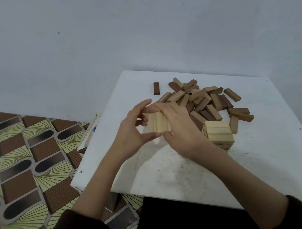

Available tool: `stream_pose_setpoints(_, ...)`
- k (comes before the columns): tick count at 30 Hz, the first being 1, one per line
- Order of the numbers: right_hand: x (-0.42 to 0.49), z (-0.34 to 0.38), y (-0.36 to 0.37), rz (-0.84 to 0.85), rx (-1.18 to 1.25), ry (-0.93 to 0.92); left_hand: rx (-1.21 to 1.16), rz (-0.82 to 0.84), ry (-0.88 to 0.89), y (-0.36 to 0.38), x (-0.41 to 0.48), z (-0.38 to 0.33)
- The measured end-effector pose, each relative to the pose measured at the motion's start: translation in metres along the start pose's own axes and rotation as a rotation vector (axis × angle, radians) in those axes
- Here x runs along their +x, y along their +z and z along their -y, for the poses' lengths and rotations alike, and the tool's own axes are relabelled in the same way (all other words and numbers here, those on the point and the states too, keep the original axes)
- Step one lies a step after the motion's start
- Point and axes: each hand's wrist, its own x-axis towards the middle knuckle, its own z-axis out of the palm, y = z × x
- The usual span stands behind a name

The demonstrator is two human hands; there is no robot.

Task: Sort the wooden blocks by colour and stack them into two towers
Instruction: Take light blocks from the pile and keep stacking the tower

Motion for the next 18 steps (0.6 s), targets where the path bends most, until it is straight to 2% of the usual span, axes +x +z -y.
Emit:
stream_pose_setpoints(3,-0.003,0.002,-0.03,-0.041,-0.026,-0.033,0.051,0.01,0.062,0.004,0.008,-0.024)
stream_pose_setpoints(10,-0.036,-0.028,-0.08,-0.108,-0.003,-0.005,0.011,0.108,0.099,0.048,0.02,-0.054)
stream_pose_setpoints(18,-0.062,-0.065,-0.091,-0.054,0.112,0.091,0.126,0.233,0.124,0.08,0.023,-0.055)
